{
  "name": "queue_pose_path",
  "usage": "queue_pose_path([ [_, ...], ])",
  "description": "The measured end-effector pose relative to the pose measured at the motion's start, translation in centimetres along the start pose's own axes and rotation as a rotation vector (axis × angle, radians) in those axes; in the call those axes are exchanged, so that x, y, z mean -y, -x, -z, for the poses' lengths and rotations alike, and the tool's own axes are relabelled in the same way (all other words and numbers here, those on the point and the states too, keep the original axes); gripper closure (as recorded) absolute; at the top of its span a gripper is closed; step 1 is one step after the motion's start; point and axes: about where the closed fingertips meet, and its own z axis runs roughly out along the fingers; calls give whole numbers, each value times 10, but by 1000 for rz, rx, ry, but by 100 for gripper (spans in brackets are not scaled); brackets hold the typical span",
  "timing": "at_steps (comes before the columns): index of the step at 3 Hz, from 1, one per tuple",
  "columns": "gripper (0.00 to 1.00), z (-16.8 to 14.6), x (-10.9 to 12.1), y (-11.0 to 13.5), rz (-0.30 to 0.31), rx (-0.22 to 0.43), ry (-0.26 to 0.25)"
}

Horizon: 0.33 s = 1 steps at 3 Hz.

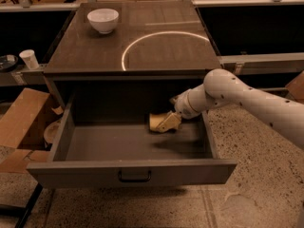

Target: Place sponge into top drawer

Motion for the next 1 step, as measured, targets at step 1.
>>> queue_pose_path([
  [1,0,0,0,0,0,0,0],
])
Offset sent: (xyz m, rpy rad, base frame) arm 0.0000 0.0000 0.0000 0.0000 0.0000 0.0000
